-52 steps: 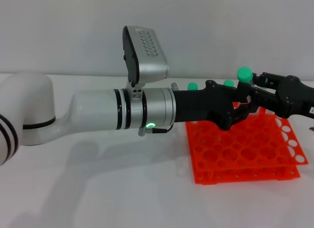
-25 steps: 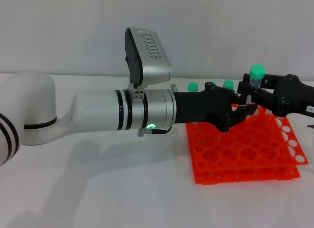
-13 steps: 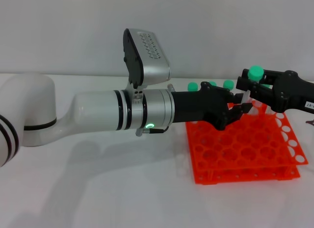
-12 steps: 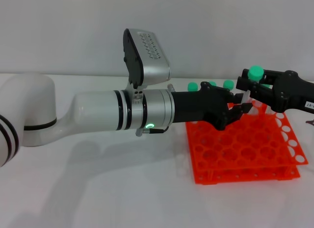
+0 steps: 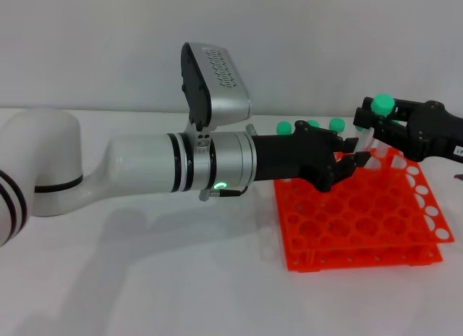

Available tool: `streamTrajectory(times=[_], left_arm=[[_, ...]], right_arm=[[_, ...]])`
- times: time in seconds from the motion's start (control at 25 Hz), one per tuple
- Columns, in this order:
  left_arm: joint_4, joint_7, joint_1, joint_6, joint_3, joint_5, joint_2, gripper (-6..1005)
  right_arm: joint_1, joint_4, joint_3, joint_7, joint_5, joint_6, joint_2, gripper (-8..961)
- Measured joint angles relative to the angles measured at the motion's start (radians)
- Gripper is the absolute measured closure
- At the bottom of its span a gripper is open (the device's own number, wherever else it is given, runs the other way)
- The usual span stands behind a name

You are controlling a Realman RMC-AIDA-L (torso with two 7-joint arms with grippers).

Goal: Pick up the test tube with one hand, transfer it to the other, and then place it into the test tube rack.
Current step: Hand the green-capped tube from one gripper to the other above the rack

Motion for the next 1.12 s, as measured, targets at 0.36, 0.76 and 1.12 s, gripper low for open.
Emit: streamTrajectory(times=[0.36,0.76,1.12], left_arm=[[0.001,0.000,0.000,0.001,0.000,0.000,0.001,677],[0.005,-0.001,-0.001,0.002,-0.003,-0.005,0.002,671],[0.005,-0.001,0.000,0.002,-0.003,-0.006,0.001,665]], right_arm=[[0.001,-0.002,-0.005,-0.005,-0.003,0.007,0.000,716],[0.000,-0.010,-0.003,-0.006,-0.038,0.013,0.004,662],[-0.003,-0.011,-0.001,-0.010,-0.034,0.014,0.004,489]])
